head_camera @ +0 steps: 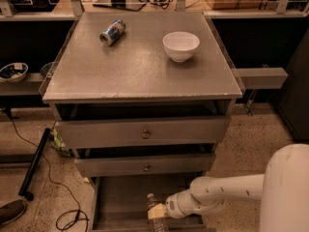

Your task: Place water bottle into bottom drawer

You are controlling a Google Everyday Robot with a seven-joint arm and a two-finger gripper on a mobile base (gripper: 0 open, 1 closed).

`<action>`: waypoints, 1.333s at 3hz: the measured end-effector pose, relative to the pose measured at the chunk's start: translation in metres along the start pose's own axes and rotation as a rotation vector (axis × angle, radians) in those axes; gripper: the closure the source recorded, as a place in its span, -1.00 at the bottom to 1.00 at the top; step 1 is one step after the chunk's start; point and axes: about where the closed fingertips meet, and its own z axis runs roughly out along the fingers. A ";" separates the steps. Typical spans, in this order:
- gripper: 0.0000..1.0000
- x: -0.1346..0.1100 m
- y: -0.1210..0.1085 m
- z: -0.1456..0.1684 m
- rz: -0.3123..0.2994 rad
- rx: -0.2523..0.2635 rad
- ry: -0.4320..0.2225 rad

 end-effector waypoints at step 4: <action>1.00 -0.066 -0.023 0.080 0.001 -0.048 -0.041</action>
Offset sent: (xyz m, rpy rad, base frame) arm 0.0432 0.0107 -0.0193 0.0466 -0.0595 -0.0662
